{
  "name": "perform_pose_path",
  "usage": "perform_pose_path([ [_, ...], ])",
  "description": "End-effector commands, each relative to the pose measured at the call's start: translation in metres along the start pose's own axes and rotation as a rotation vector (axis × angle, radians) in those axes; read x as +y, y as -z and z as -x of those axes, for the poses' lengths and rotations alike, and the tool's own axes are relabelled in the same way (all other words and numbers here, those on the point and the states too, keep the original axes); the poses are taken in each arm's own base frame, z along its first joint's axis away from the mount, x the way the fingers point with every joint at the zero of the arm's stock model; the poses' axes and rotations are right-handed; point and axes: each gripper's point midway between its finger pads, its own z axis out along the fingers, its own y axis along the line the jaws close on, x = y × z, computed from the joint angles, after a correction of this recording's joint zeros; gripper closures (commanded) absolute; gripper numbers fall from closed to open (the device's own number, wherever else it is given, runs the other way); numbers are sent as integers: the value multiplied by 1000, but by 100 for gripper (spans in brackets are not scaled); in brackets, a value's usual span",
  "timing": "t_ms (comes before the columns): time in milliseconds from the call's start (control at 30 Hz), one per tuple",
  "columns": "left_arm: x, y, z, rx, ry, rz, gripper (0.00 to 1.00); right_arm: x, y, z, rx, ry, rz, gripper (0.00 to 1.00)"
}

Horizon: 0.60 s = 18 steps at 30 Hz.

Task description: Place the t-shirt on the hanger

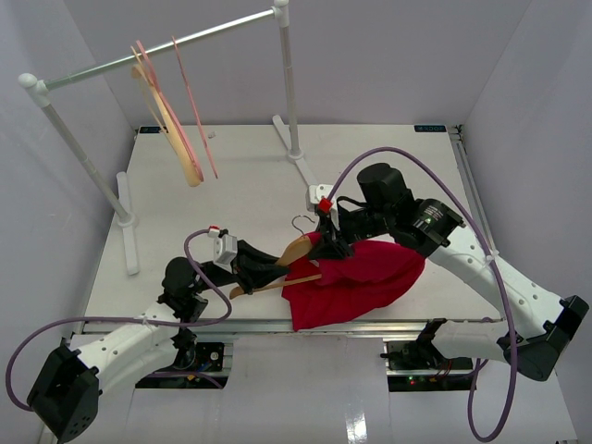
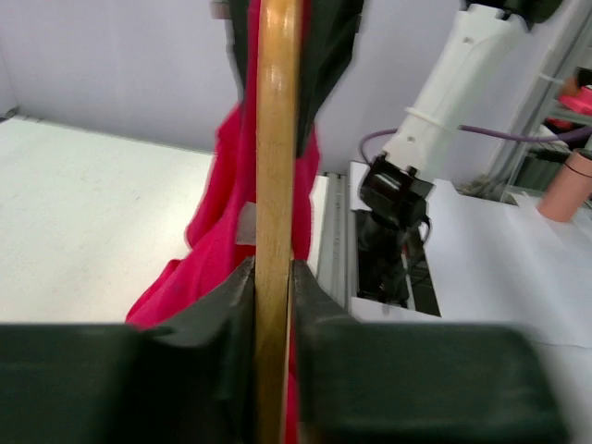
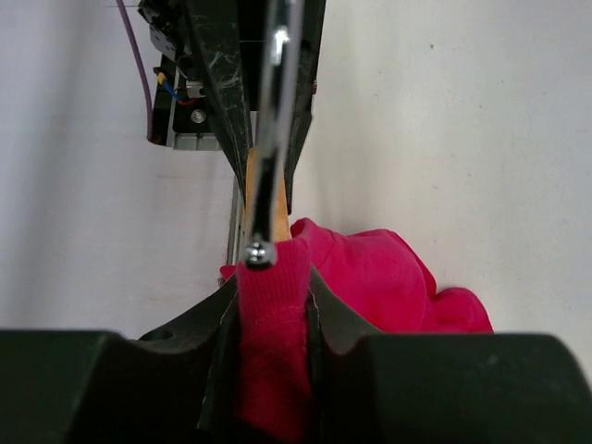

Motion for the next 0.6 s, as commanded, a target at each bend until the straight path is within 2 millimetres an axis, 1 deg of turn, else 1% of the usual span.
perform_pose_path([
  [0, 40, -19, 61, -97, 17, 223, 47, -37, 14, 13, -39, 12, -260, 92],
  [67, 64, -18, 74, -86, 35, 369, 43, -48, 24, 13, -36, -18, -355, 92],
  [133, 75, -15, 91, -93, 28, 463, 41, -58, 37, 16, -44, -44, -457, 92],
  [167, 77, -12, 99, -100, 26, 493, 40, -64, 45, 18, -50, -54, -514, 92],
  [233, 75, -9, 109, -99, 23, 512, 40, -77, 62, 20, -59, -86, -636, 92],
  [300, 70, -4, 114, -98, 57, 530, 40, -85, 75, 26, -84, -122, -715, 92],
  [367, 66, -1, 109, -89, 108, 530, 40, -85, 78, 35, -127, -134, -725, 92],
  [400, 66, 1, 102, -83, 142, 537, 40, -84, 79, 43, -167, -132, -728, 92],
  [467, 71, 4, 76, -74, 270, 566, 40, -81, 78, 53, -227, -161, -712, 92],
  [533, 76, 2, 63, -95, 352, 575, 40, -78, 77, 60, -269, -165, -694, 92],
  [567, 78, 0, 52, -89, 388, 567, 41, -77, 77, 62, -286, -162, -687, 92],
])
